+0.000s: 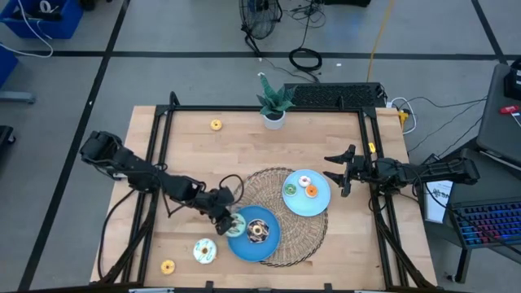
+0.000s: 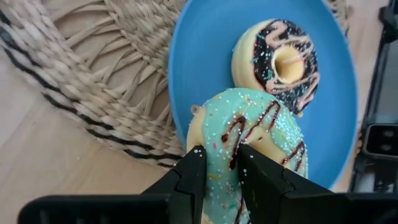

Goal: Pick & Place donuts
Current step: Put the large light blue donut on the blue plate, then put the large white donut on the blue plate

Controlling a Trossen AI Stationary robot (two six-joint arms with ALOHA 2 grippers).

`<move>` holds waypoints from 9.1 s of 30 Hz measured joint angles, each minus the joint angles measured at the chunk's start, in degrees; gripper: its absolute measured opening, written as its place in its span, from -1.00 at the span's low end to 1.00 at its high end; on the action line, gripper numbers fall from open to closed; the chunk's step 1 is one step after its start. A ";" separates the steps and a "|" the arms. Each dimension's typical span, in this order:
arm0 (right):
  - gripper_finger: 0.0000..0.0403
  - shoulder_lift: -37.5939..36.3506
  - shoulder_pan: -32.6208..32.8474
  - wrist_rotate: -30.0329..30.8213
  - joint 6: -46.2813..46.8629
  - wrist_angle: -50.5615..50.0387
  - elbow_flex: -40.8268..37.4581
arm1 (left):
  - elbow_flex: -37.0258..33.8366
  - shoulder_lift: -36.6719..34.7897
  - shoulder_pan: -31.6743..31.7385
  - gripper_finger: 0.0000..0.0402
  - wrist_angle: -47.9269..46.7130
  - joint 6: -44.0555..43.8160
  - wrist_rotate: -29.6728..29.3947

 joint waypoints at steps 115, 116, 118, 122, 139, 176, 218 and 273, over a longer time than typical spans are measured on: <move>0.20 0.01 -0.01 0.01 0.00 0.00 0.00 | -0.02 2.75 2.09 -0.54 -0.34 4.82 9.94; 0.20 0.00 0.00 0.00 0.00 0.00 0.00 | -0.02 2.75 2.26 -0.54 -0.20 4.59 9.88; 0.20 0.00 -0.01 0.02 0.00 0.00 0.01 | -0.02 2.75 2.79 -0.54 -0.06 4.07 9.79; 0.20 0.00 0.00 0.00 0.01 0.00 0.00 | -0.02 2.75 3.72 -0.54 1.09 3.69 9.40; 0.20 0.00 0.00 0.02 0.02 0.00 0.00 | -0.02 2.75 5.38 -0.54 7.87 5.78 7.44; 0.20 0.00 0.00 0.01 0.01 0.00 0.00 | -0.09 1.96 6.16 0.20 8.15 19.03 10.41; 0.20 0.00 -0.02 0.00 0.00 -0.02 0.00 | 33.73 12.23 -24.25 -0.06 -29.82 1.73 -8.60; 0.20 0.00 -0.02 0.00 0.00 0.00 0.00 | 36.63 29.58 -32.09 -0.35 -34.33 -15.12 -7.80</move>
